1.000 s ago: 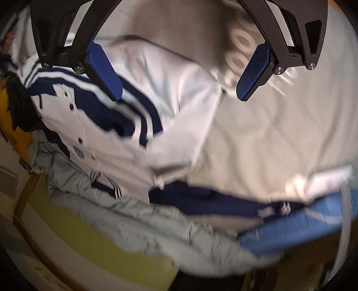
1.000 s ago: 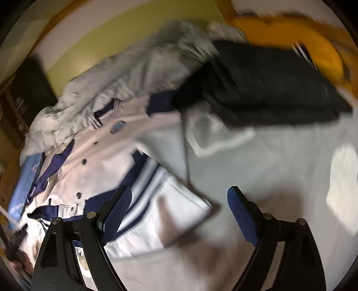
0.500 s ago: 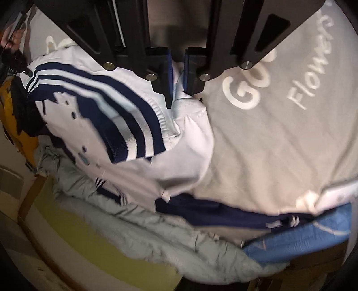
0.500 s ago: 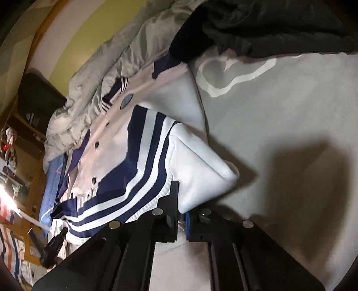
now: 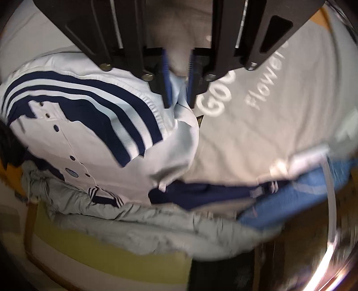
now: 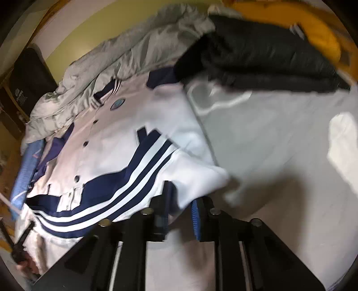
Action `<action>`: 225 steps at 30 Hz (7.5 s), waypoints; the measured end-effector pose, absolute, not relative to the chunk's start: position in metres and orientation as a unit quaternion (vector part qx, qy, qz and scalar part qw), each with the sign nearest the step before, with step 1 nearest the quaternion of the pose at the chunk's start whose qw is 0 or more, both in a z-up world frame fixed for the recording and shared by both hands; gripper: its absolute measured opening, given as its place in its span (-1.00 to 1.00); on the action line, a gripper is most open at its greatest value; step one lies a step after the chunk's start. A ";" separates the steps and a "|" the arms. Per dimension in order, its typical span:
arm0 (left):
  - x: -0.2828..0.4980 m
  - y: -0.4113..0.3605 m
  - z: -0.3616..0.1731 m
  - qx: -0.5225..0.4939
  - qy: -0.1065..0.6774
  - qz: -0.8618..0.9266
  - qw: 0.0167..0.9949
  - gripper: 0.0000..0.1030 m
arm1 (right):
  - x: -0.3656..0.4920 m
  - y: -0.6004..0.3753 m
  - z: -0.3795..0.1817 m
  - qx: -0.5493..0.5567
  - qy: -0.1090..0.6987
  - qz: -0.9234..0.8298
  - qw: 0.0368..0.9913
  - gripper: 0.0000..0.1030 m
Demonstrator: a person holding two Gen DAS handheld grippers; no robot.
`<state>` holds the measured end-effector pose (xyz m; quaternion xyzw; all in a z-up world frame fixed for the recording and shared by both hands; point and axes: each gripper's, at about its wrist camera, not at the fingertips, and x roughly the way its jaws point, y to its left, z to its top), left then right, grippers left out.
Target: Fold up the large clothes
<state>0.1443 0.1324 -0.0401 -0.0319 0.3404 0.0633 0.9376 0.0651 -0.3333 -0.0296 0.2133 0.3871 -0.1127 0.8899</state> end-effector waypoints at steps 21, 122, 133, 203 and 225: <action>0.102 0.045 -0.018 0.091 0.246 -0.032 0.964 0.85 | 0.038 -0.229 0.021 0.026 0.231 -0.019 0.972 0.99; 0.282 0.126 0.007 0.011 0.314 -0.031 0.949 0.92 | 0.189 -0.297 0.030 -0.027 0.321 -0.027 0.946 0.83; 0.280 0.171 -0.041 -0.067 0.373 -0.063 0.923 0.08 | 0.180 -0.380 -0.001 0.142 0.365 -0.002 0.920 0.45; 0.217 0.021 0.178 -0.045 0.046 -0.097 0.993 1.00 | 0.148 -0.222 0.179 0.080 0.091 -0.041 0.992 0.99; 0.290 0.056 0.027 -0.074 0.225 -0.063 0.969 1.00 | 0.254 -0.214 0.041 0.122 0.234 0.014 0.964 0.99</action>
